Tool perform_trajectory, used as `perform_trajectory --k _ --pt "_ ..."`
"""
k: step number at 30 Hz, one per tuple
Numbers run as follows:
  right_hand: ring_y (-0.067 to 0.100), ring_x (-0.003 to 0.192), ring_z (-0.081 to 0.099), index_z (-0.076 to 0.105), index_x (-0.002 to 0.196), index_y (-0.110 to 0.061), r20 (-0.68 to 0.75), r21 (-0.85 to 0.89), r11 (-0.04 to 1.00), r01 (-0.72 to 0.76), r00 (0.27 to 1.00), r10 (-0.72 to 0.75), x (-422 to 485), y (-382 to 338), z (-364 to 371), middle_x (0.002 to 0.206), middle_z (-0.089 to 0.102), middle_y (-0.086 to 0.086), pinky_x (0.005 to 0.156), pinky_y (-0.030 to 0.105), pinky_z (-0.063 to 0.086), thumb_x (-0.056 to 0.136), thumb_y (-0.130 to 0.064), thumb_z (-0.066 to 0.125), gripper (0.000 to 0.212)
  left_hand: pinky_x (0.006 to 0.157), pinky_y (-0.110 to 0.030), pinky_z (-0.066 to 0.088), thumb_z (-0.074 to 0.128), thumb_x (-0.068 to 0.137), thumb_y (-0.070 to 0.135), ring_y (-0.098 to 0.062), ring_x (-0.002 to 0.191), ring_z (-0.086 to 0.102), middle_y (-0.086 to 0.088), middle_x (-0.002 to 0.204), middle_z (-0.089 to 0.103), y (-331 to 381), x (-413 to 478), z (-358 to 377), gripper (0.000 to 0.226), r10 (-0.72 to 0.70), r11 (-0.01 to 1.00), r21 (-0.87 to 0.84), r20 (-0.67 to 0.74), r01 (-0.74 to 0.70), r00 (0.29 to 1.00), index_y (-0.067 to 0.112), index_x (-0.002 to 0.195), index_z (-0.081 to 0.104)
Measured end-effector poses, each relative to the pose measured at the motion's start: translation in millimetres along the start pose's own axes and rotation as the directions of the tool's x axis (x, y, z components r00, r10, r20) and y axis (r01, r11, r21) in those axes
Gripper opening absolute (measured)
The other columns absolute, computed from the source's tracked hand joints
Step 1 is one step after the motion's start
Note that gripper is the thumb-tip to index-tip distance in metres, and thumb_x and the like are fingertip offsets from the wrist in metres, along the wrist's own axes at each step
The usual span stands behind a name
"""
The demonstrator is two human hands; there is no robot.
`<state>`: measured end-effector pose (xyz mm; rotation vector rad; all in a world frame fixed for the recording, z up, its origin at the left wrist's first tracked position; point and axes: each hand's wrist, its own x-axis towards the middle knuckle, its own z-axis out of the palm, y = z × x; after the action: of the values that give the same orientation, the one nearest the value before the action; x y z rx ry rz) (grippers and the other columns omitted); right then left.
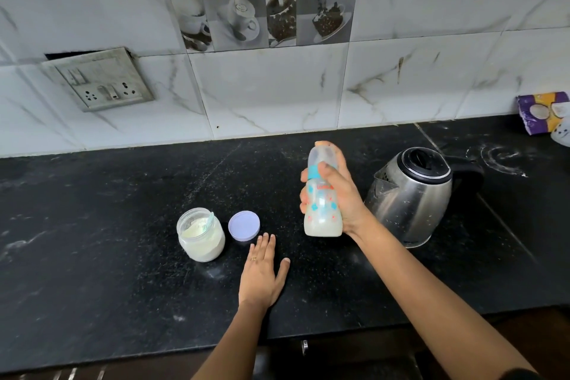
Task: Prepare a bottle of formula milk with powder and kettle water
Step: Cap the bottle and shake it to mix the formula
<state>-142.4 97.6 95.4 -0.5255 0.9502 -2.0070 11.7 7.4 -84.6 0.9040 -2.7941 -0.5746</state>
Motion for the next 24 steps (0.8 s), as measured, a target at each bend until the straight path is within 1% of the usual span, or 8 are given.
perform_trajectory --k 3,8,10,12,16,20,22,24 --pt "0.022 0.048 0.052 0.044 0.112 -0.030 -0.179 0.130 0.990 0.051 0.984 -0.027 12 -8 1 0.081 0.055 0.010 0.049 0.029 0.047 0.085 -0.028 0.062 0.032 0.114 -0.018 -0.015 0.020 0.094 0.058 -0.002 0.144 -0.007 0.000 0.161 0.008 1 0 -1 0.073 0.011 1.000 0.008 -0.013 -0.011 1.000 0.015 0.153 0.012" --pt "0.024 0.048 0.053 0.044 0.115 -0.031 -0.060 -0.010 1.000 0.023 0.998 -0.023 4 -2 5 0.081 0.055 0.012 0.049 0.031 0.048 0.086 -0.024 0.056 0.032 0.114 -0.019 -0.014 0.025 0.097 0.054 -0.008 0.147 -0.002 0.000 0.161 0.009 1 0 0 0.068 0.001 1.000 0.003 -0.010 -0.001 1.000 0.016 0.153 0.013" --pt "0.023 0.048 0.053 0.045 0.113 -0.032 -0.138 0.066 0.997 0.044 0.990 -0.034 9 -5 3 0.081 0.055 0.011 0.049 0.030 0.048 0.090 -0.025 0.057 0.027 0.113 -0.018 -0.016 0.012 0.090 0.061 -0.007 0.147 -0.002 0.000 0.161 0.009 1 -1 0 0.078 0.006 1.000 0.009 -0.008 -0.005 1.000 0.016 0.153 0.013" --pt "0.021 0.049 0.053 0.045 0.112 -0.033 -0.191 0.173 0.984 0.046 0.982 -0.012 11 -8 1 0.081 0.055 0.010 0.049 0.028 0.047 0.091 -0.027 0.056 0.025 0.113 -0.018 -0.016 0.014 0.090 0.062 -0.007 0.147 -0.002 0.001 0.161 0.009 1 0 1 0.078 0.004 1.000 0.010 -0.005 -0.004 1.000 0.016 0.153 0.013" --pt "0.024 0.050 0.052 0.045 0.118 -0.031 -0.104 -0.019 1.000 0.020 0.994 -0.022 2 2 -1 0.081 0.056 0.010 0.050 0.031 0.048 0.087 -0.026 0.060 0.035 0.114 -0.018 -0.014 0.008 0.085 0.064 -0.008 0.147 -0.001 0.000 0.161 0.011 -1 0 1 0.083 0.002 1.000 0.003 -0.005 -0.002 1.000 0.016 0.153 0.014" --pt "0.020 0.051 0.055 0.042 0.124 -0.031 -0.200 0.194 0.981 -0.001 0.979 0.041 10 -4 -4 0.082 0.057 0.008 0.049 0.029 0.049 0.078 -0.032 0.069 0.053 0.114 -0.019 -0.014 0.003 0.081 0.065 -0.008 0.147 0.000 0.000 0.160 0.011 1 0 1 0.087 -0.004 1.000 -0.009 -0.008 0.004 1.000 0.016 0.153 0.014" --pt "0.022 0.050 0.055 0.039 0.131 -0.028 -0.083 0.109 0.988 -0.107 0.990 0.116 7 -1 -5 0.080 0.059 0.009 0.049 0.030 0.049 0.080 -0.032 0.066 0.058 0.113 -0.018 -0.014 0.003 0.081 0.065 -0.008 0.147 0.000 0.000 0.160 0.011 1 0 1 0.087 -0.008 1.000 -0.010 -0.002 0.008 1.000 0.016 0.153 0.014" --pt "0.024 0.051 0.055 0.043 0.127 -0.030 0.024 0.000 0.995 -0.103 0.994 0.103 1 0 -3 0.082 0.059 0.010 0.050 0.031 0.049 0.082 -0.030 0.064 0.049 0.114 -0.018 -0.013 0.005 0.082 0.065 -0.009 0.147 0.001 0.000 0.160 0.012 1 1 1 0.087 -0.009 1.000 -0.014 -0.002 0.009 1.000 0.015 0.152 0.016"
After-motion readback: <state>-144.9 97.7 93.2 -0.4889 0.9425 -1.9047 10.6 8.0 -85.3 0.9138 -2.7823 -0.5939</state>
